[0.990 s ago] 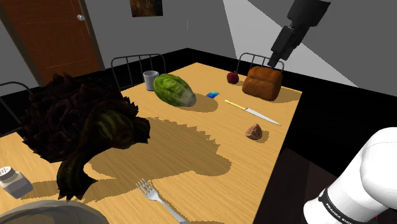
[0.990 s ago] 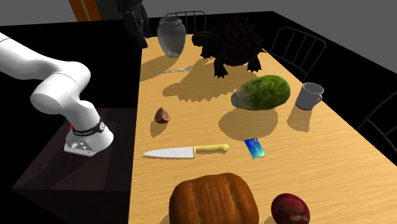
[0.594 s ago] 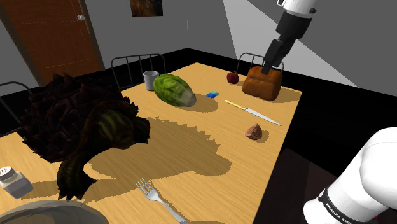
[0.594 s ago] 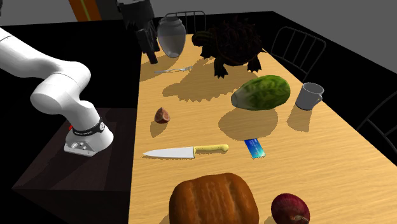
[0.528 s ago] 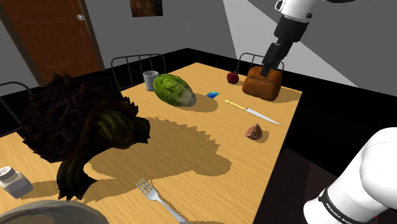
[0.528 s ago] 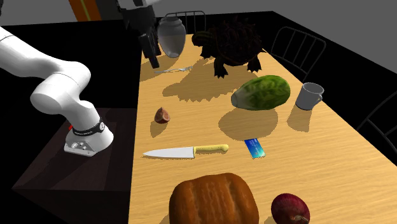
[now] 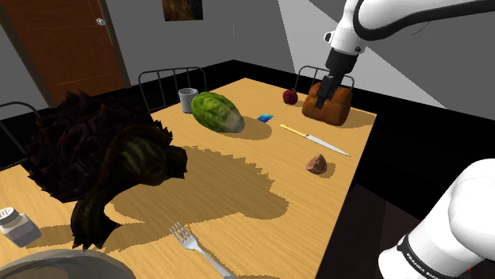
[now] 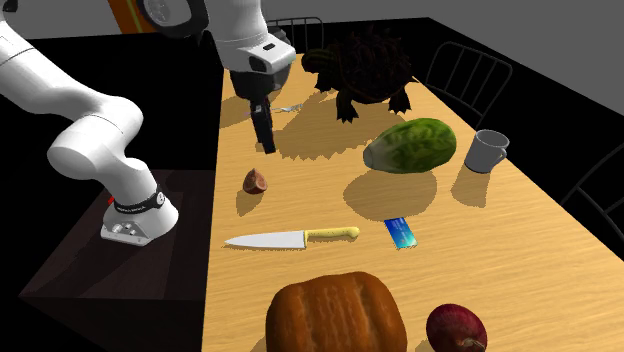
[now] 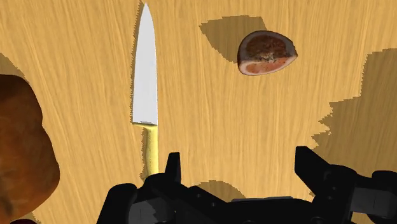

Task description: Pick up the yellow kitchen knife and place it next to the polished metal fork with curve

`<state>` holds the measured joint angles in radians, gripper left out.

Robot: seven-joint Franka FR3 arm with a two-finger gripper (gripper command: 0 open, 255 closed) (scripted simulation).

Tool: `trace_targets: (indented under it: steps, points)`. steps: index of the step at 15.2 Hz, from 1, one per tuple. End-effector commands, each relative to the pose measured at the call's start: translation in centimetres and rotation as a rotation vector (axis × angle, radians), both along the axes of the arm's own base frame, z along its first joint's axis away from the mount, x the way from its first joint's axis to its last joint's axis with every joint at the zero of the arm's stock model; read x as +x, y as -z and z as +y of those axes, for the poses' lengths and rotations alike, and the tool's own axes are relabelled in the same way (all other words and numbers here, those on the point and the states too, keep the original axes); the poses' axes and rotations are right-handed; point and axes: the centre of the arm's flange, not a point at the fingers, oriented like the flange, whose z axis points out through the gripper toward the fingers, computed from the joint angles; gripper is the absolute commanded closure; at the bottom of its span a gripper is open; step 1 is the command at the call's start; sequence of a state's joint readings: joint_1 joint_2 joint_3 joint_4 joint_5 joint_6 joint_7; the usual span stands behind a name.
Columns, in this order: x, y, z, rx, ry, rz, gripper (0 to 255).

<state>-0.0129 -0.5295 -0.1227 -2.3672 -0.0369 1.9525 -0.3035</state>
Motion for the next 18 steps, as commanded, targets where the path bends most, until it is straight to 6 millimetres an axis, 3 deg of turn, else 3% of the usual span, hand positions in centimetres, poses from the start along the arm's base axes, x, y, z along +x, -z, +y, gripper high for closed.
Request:
trace_targets:
  steps: [1, 14, 18]
  points:
    - [1.5, 2.2, -1.3, 0.000, -0.020, 0.016, 0]
    - [10.7, 15.4, -9.3, 0.005, -0.139, 0.117, 0]
    - [11.0, 17.5, -9.5, 0.006, -0.143, 0.121, 0]
